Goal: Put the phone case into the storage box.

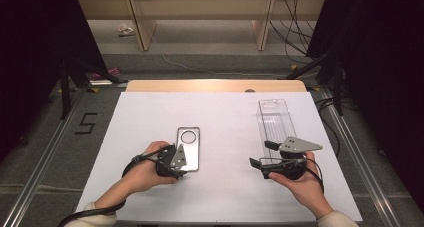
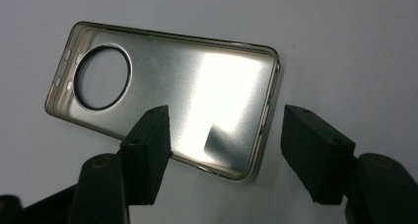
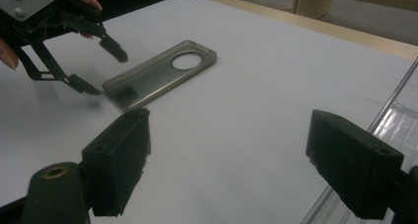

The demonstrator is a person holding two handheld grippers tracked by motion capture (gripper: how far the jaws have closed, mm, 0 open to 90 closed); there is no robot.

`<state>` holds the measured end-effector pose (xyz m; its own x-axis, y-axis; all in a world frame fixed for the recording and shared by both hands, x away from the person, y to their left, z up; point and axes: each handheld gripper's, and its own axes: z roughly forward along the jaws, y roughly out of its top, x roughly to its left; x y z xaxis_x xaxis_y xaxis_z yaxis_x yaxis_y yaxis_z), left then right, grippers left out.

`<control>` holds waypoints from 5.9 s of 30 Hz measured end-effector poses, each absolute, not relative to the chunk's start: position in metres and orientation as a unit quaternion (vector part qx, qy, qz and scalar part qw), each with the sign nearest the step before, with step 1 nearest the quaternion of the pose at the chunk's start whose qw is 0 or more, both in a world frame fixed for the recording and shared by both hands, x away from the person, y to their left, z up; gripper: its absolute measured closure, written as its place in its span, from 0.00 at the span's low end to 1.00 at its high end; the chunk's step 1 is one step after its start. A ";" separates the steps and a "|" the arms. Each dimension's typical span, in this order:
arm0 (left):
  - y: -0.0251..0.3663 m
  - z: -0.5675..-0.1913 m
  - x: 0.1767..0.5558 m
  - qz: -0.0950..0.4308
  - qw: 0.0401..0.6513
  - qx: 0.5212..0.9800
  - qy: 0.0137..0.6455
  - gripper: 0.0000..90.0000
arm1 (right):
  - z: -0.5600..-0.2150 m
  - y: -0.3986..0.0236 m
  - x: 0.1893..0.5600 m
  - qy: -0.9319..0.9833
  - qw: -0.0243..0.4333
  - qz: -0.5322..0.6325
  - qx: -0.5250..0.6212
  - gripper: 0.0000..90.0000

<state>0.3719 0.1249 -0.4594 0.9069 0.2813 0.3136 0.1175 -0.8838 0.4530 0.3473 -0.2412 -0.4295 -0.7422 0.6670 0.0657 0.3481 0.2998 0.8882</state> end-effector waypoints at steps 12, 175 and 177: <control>0.115 -0.459 0.378 0.181 0.182 0.964 0.074 0.43 | -0.429 -0.242 0.347 0.789 0.160 0.498 0.322 0.20; 0.099 -0.439 0.360 0.187 0.179 0.966 -0.003 0.98 | -0.432 -0.231 0.348 0.791 0.149 0.502 0.316 0.21; 0.098 -0.439 0.360 0.184 0.181 0.966 -0.004 0.98 | -0.432 -0.230 0.349 0.791 0.150 0.502 0.316 0.21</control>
